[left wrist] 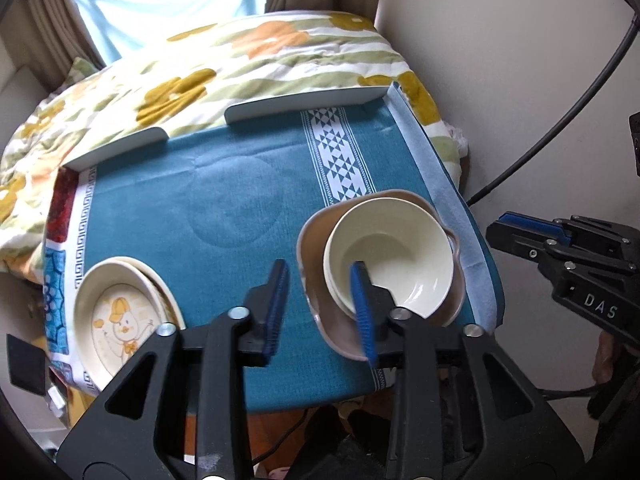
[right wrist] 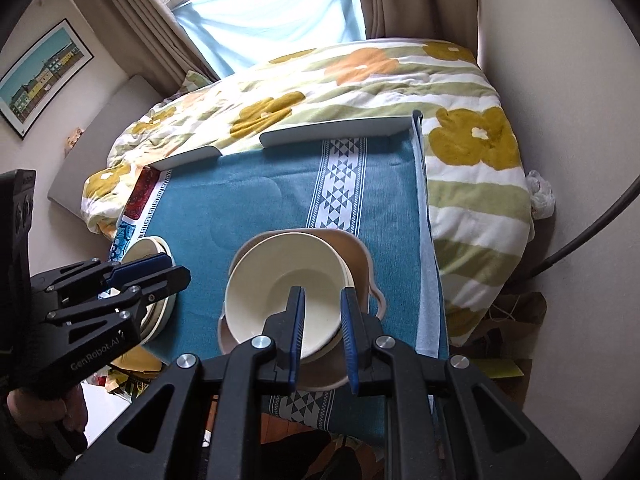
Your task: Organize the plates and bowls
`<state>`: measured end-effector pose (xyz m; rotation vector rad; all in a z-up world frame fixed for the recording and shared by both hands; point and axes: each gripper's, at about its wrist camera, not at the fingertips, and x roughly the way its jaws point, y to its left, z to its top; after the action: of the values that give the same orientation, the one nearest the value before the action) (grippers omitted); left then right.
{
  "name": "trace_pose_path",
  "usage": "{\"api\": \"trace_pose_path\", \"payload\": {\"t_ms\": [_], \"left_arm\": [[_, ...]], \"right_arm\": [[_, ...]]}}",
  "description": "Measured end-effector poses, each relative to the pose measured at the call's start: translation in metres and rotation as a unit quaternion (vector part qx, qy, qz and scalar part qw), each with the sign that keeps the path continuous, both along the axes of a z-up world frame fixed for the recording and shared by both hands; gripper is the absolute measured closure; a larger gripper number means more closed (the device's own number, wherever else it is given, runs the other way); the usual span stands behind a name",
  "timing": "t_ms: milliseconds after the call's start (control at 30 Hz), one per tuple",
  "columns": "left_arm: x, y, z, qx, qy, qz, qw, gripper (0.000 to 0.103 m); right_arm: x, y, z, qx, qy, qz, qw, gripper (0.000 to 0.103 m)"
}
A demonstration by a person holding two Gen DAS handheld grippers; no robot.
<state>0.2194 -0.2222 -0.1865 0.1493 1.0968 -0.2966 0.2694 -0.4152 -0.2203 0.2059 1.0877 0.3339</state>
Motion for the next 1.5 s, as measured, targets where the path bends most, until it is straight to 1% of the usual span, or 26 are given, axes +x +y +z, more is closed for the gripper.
{"api": "trace_pose_path", "payload": {"t_ms": [33,67,100,133,167,200,300,333,433,533,600,633,667,700,733,800,867,900,933,1000,1033,1100,1133,1200,1233,1500], "left_arm": [[-0.001,0.003,0.002,0.007,-0.002,-0.002,1.0,0.025],[-0.003,0.006,0.004,0.017,-0.008,-0.002,0.9998,0.002],[-0.006,0.009,0.005,0.024,-0.019,-0.006,0.9995,0.001],[-0.009,0.011,0.005,0.03,-0.02,-0.013,0.9993,0.0],[-0.011,0.012,0.002,0.039,-0.013,-0.019,0.999,0.001],[-0.012,0.013,-0.003,0.049,-0.003,-0.026,0.9984,0.001],[-0.016,0.015,-0.022,0.068,0.025,-0.047,0.9962,0.001],[-0.016,0.014,-0.028,0.073,0.035,-0.053,0.9953,0.001],[-0.012,0.012,-0.047,0.071,0.062,-0.062,0.9936,0.001],[-0.005,0.009,-0.063,0.066,0.088,-0.066,0.9917,0.001],[0.0,0.008,-0.072,0.061,0.102,-0.072,0.9903,0.003],[0.003,0.006,-0.078,0.057,0.11,-0.074,0.9895,0.004],[0.005,0.005,-0.083,0.054,0.12,-0.075,0.9885,0.012],[0.007,0.005,-0.088,0.052,0.131,-0.075,0.9872,0.02],[0.009,0.004,-0.093,0.05,0.14,-0.074,0.986,0.023],[0.013,0.003,-0.102,0.041,0.158,-0.076,0.9837,0.033],[0.016,0.001,-0.109,0.025,0.174,-0.075,0.9816,0.038],[0.017,-0.001,-0.112,0.021,0.18,-0.075,0.9805,0.041],[0.018,-0.003,-0.114,0.019,0.184,-0.077,0.9797,0.042],[0.02,-0.008,-0.12,0.021,0.191,-0.079,0.9781,0.042],[0.021,-0.01,-0.123,0.018,0.195,-0.078,0.9775,0.043],[0.022,-0.013,-0.128,0.006,0.207,-0.076,0.9753,0.058],[0.023,-0.015,-0.129,0.001,0.209,-0.078,0.9749,0.062],[0.022,-0.022,-0.128,0.001,0.206,-0.089,0.9745,0.077],[0.022,-0.026,-0.127,0.001,0.205,-0.096,0.974,0.079],[0.017,-0.045,-0.109,0.051,0.15,-0.125,0.9795,0.079]], "right_arm": [[-0.002,-0.001,0.002,-0.003,-0.002,0.009,1.0,0.081],[-0.004,-0.002,0.003,-0.009,-0.005,0.015,1.0,0.072],[-0.006,-0.004,0.002,-0.017,-0.005,0.021,1.0,0.042],[-0.008,-0.005,-0.001,-0.027,-0.001,0.029,0.999,0.006],[-0.01,-0.005,-0.004,-0.042,0.0,0.036,0.998,0.0],[-0.012,-0.005,-0.008,-0.06,0.004,0.043,0.997,0.0],[-0.011,-0.007,-0.029,-0.122,0.046,0.058,0.99,0.0],[-0.01,-0.008,-0.035,-0.132,0.055,0.059,0.988,0.0],[-0.006,-0.006,-0.045,-0.13,0.076,0.07,0.986,0.0],[0.004,0.005,-0.057,-0.158,0.092,0.092,0.979,0.0],[0.011,0.01,-0.067,-0.163,0.108,0.104,0.975,0.002],[0.014,0.012,-0.072,-0.161,0.116,0.112,0.974,0.008],[0.017,0.014,-0.077,-0.163,0.123,0.119,0.972,0.014],[0.019,0.016,-0.082,-0.166,0.131,0.128,0.969,0.028],[0.02,0.018,-0.087,-0.168,0.137,0.135,0.967,0.037],[0.023,0.022,-0.095,-0.166,0.147,0.145,0.964,0.044],[0.026,0.023,-0.104,-0.152,0.16,0.151,0.964,0.051],[0.028,0.023,-0.107,-0.143,0.166,0.152,0.964,0.056],[0.029,0.024,-0.111,-0.132,0.173,0.154,0.964,0.063],[0.032,0.025,-0.118,-0.115,0.183,0.156,0.964,0.071],[0.033,0.027,-0.12,-0.113,0.185,0.157,0.963,0.072],[0.033,0.028,-0.126,-0.104,0.189,0.162,0.963,0.074],[0.033,0.029,-0.129,-0.095,0.193,0.163,0.963,0.077],[0.032,0.031,-0.131,-0.089,0.194,0.169,0.962,0.081],[0.031,0.033,-0.131,-0.095,0.19,0.172,0.962,0.081],[0.016,0.037,-0.124,-0.112,0.147,0.186,0.965,0.081]]}}
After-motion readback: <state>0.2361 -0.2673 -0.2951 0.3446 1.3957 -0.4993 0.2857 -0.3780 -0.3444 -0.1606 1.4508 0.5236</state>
